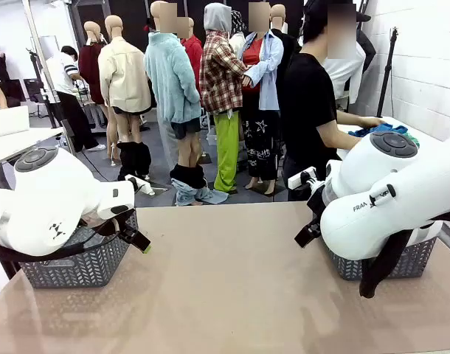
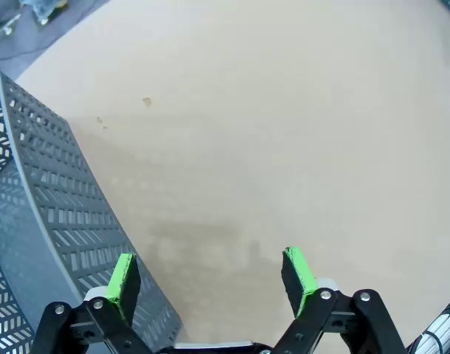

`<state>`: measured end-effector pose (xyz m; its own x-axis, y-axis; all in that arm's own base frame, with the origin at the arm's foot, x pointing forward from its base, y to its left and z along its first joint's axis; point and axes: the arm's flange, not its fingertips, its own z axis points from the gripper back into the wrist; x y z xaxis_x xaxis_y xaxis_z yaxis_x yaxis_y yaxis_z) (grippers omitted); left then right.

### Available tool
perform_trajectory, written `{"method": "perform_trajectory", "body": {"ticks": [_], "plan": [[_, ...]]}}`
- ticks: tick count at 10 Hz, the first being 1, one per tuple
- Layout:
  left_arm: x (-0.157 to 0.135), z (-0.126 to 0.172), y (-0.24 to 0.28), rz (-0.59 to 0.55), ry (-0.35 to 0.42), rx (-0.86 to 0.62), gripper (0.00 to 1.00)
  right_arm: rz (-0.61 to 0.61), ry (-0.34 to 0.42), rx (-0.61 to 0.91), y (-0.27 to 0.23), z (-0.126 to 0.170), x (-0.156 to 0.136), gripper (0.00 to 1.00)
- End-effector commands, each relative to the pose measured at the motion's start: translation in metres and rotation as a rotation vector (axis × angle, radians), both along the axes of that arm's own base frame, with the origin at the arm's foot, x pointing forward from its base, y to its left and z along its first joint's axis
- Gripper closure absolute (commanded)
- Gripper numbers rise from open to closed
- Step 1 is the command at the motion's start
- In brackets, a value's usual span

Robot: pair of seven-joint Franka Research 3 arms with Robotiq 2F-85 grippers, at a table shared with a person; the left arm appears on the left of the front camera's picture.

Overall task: Sort the tops and bottoms.
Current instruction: Lift clothes from the center of the table with your left hand.

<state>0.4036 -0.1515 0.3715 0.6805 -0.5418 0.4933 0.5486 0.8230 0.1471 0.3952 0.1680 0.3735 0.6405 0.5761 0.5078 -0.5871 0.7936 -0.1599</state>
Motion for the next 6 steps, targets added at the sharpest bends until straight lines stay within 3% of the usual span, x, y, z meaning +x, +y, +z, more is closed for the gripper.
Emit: {"method": "perform_trajectory", "body": {"ticks": [1,6], "plan": [[0.0,0.0,0.0,0.0,0.0,0.0,0.0,0.0,0.0,0.0,0.0,0.0,0.0,0.0],[0.0,0.0,0.0,0.0,0.0,0.0,0.0,0.0,0.0,0.0,0.0,0.0,0.0,0.0]]}}
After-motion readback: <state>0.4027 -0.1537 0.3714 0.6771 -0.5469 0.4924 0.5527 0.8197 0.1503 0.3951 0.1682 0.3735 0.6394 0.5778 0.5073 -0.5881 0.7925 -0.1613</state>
